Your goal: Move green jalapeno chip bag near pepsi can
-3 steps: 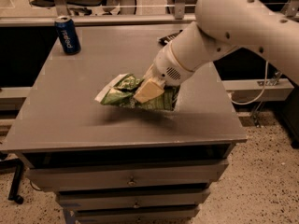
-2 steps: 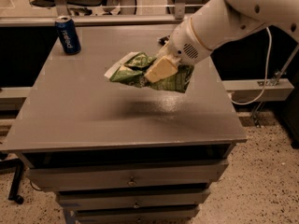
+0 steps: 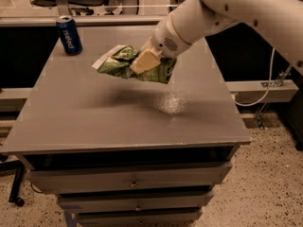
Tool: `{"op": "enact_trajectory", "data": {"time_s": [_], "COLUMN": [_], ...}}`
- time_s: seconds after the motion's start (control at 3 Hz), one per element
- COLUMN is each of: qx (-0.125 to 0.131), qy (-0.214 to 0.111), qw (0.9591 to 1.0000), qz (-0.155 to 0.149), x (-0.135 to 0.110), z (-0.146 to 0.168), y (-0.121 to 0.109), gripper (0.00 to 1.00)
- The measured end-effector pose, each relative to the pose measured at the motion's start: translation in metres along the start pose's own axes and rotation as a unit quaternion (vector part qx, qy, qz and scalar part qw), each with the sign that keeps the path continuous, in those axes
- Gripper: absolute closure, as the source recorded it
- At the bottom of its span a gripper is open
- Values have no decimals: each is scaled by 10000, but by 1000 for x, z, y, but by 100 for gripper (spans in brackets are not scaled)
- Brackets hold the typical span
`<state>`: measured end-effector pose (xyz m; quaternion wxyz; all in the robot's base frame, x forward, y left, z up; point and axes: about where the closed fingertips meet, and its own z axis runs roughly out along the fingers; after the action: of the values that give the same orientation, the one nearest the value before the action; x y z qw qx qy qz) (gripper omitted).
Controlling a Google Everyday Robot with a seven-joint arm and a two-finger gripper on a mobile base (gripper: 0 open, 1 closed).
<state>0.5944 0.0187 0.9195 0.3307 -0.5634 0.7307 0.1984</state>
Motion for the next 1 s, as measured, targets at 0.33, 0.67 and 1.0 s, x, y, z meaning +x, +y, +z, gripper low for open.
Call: {"op": "enact_trajectory", "data": {"time_s": [0.33, 0.67, 1.0], "qx": [221, 442, 506], "qy": [-165, -299, -346], "qw": [9996, 9983, 9975], "qz": [-113, -219, -340], "x": [-23, -46, -64], "z": [37, 64, 88], "y": [-48, -91, -120], "gripper": [100, 100, 100]}}
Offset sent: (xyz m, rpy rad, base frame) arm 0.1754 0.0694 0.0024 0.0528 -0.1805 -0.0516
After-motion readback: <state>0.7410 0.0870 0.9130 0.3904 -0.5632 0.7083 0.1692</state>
